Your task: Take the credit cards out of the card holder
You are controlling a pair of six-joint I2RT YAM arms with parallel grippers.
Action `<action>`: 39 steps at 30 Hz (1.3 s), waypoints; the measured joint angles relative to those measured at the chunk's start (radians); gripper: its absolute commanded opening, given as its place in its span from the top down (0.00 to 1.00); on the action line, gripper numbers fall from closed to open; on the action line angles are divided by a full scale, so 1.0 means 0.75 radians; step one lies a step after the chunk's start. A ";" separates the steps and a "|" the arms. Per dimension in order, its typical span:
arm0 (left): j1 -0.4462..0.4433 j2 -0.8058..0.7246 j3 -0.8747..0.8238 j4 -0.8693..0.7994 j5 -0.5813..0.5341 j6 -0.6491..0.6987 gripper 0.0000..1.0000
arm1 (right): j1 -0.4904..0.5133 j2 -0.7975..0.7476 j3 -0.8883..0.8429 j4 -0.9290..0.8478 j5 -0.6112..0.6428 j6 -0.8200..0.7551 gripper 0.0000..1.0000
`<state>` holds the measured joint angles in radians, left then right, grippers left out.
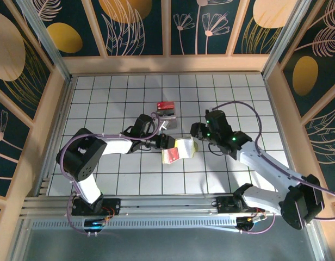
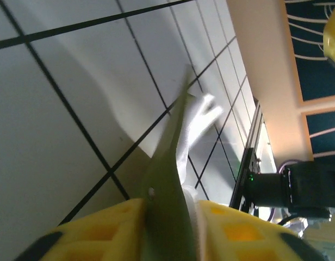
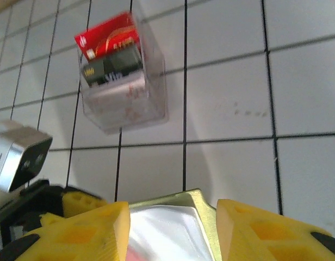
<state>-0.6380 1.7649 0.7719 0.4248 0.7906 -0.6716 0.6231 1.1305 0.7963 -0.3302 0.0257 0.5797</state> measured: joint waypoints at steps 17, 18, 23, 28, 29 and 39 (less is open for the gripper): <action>0.000 -0.231 0.001 -0.314 -0.433 0.138 0.20 | 0.055 0.254 0.090 -0.011 -0.133 0.039 0.70; 0.000 -0.254 0.001 -0.331 -0.473 0.142 0.20 | 0.057 0.264 0.091 -0.007 -0.139 0.040 0.70; 0.000 -0.351 -0.040 -0.374 -0.704 0.138 0.26 | 0.079 0.341 0.091 0.014 -0.176 0.050 0.74; 0.000 -0.416 -0.161 -0.376 -0.854 0.101 0.37 | 0.111 0.436 0.093 0.046 -0.226 0.069 0.76; 0.000 -0.426 -0.184 -0.376 -0.870 0.092 0.39 | 0.115 0.456 0.096 0.051 -0.240 0.071 0.76; -0.138 -0.458 -0.298 -0.382 -0.930 -0.006 0.42 | 0.117 0.605 0.144 0.077 -0.309 0.073 0.77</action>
<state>-0.7414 1.4216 0.5488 0.1379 0.0929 -0.6762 0.7109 1.5841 0.9043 -0.2726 -0.2058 0.6346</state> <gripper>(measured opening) 0.571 0.229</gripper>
